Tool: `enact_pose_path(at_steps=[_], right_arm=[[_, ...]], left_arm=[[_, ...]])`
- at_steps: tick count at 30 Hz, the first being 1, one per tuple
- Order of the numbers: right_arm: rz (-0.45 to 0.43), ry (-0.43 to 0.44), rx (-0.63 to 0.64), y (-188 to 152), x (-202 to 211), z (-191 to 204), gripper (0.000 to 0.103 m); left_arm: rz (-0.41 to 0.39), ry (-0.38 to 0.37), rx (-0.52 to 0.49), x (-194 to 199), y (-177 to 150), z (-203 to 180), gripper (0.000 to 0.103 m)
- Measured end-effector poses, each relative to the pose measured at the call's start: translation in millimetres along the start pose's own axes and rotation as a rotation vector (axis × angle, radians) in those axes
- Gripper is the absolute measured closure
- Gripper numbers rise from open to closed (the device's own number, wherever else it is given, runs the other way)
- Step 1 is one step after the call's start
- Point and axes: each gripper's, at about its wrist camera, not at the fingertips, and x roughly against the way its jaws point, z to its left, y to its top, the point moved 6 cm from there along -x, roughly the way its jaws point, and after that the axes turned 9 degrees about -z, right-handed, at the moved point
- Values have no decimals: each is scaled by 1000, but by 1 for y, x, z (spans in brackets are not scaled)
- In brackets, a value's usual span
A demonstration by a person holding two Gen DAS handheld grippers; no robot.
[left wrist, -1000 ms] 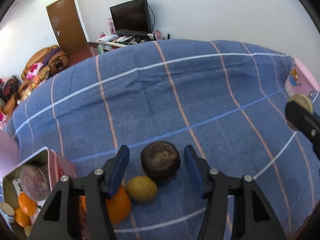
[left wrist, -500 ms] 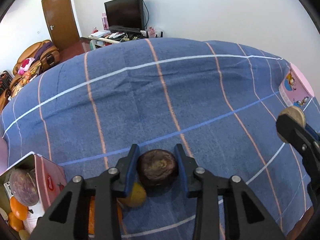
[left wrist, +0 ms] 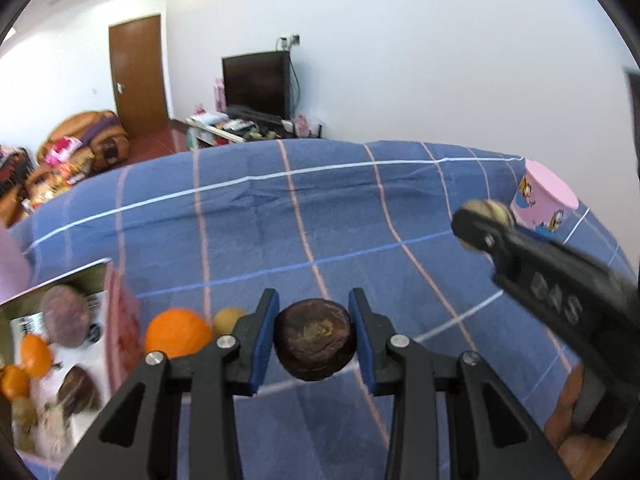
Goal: Organize fruits
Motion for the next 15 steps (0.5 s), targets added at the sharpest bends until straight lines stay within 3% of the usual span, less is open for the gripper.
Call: enact_pose_path(at_steps=[9, 15], right_arm=[[-38, 47, 45, -5, 4, 16, 70], [-50, 90, 89, -16, 9, 35, 70]], left_arm=[[-118, 116, -10, 38, 1, 29, 65], [-132, 144, -8, 52, -9, 47, 65]])
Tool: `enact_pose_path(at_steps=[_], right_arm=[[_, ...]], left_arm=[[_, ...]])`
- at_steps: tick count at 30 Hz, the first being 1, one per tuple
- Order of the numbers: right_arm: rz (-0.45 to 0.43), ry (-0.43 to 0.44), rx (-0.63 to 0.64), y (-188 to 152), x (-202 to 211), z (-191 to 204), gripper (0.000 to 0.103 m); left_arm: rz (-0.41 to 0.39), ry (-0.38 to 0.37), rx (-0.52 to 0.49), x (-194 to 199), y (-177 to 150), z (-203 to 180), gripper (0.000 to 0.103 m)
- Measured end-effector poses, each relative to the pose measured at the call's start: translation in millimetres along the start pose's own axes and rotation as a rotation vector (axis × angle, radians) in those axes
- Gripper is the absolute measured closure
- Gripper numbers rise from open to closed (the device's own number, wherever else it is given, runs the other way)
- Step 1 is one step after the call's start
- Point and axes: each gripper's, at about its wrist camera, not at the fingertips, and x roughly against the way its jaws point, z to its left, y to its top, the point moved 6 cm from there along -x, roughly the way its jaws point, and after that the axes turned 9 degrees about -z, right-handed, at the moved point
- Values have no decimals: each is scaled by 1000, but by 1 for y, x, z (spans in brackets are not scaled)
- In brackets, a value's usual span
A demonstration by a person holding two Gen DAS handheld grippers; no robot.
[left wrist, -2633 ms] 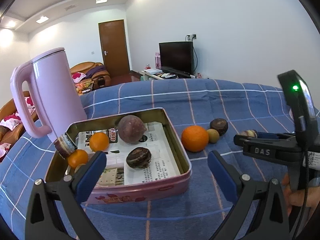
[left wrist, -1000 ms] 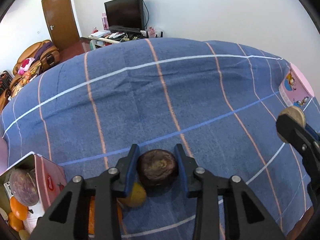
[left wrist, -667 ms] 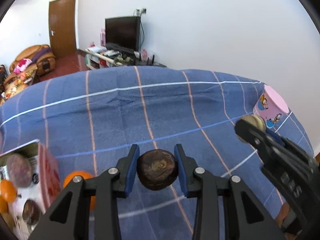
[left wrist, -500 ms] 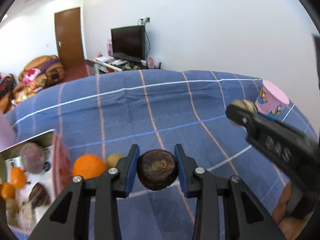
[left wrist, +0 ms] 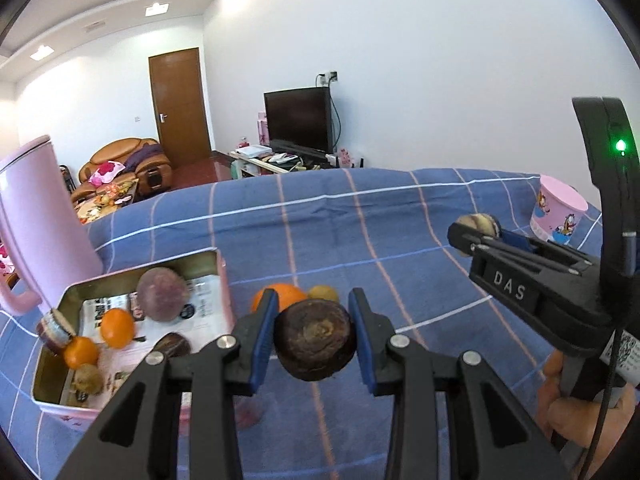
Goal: Organize fruits
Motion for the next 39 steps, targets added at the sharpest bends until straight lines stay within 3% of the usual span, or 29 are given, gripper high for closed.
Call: enact_pose_path(at_steps=[15, 25, 39], right_arm=[[-99, -70, 78, -7, 42, 18, 70], [-128, -52, 125, -16, 63, 50, 70], [-99, 51, 152, -31, 63, 117, 70]], left_arm=[[-41, 34, -23, 23, -8, 33, 65], [-57, 66, -20, 31, -9, 69, 65], [-64, 119, 9, 33, -9, 115, 65]])
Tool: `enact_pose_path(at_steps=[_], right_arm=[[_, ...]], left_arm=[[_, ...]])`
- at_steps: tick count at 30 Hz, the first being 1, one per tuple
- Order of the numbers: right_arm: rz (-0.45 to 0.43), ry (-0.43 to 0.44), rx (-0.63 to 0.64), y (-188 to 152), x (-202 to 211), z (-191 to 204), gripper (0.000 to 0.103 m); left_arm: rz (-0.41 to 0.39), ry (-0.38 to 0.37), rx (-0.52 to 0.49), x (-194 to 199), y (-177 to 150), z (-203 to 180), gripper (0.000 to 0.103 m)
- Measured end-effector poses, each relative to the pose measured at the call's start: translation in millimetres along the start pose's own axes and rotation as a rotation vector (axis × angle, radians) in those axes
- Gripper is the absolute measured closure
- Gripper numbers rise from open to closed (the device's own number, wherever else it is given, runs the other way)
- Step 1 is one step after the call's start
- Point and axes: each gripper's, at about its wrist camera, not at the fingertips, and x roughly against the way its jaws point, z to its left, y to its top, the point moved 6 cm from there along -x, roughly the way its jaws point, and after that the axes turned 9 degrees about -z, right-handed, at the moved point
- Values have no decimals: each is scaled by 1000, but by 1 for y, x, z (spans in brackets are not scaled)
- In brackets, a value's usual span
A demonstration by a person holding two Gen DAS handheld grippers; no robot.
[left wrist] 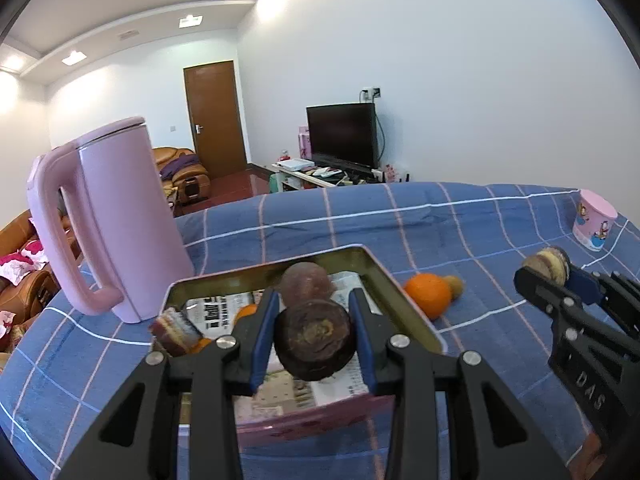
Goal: Organize fruits
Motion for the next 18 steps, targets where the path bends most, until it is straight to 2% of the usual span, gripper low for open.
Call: enact_pose_path(at_steps=[18], right_arm=[[3, 100, 30, 7, -29, 70, 70]], left_arm=[[39, 87, 56, -15, -2, 37, 65]])
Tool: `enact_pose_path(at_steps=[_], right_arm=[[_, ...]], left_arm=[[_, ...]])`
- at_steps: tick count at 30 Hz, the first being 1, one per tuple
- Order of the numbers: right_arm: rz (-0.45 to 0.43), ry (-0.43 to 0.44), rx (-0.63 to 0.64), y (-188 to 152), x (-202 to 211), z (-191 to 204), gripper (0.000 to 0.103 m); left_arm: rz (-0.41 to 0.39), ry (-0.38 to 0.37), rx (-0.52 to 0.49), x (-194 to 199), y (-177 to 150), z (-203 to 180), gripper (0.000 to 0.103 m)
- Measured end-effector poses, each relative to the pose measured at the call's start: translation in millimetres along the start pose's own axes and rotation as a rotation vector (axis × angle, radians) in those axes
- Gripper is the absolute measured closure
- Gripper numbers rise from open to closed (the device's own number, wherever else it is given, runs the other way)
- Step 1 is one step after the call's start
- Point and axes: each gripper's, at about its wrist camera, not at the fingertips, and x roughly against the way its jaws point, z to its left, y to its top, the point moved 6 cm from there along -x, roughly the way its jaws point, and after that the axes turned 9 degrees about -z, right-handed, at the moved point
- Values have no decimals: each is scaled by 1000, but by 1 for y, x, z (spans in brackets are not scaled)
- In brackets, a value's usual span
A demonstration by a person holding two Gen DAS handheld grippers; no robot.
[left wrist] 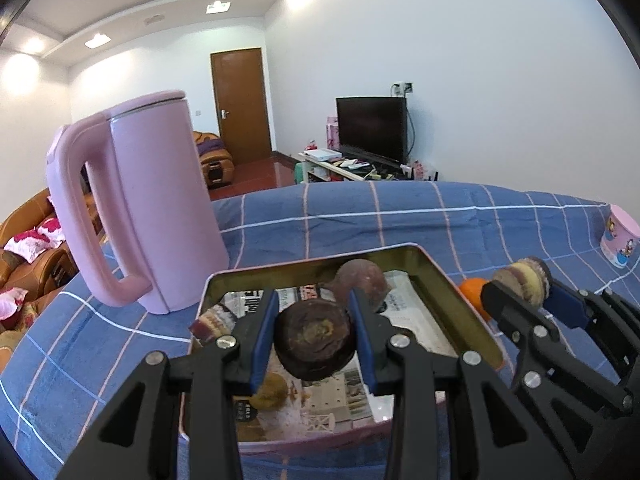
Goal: Organize fruits
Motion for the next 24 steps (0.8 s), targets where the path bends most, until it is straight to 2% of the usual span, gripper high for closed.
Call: enact_pose_path(at_steps=[14, 24], right_arm=[[13, 10, -1, 8, -35, 17, 70], [95, 51, -44, 2, -58, 16, 70]], left_arm=[[38, 96, 31, -19, -3, 28, 65], [37, 143, -32, -25, -4, 27, 65]])
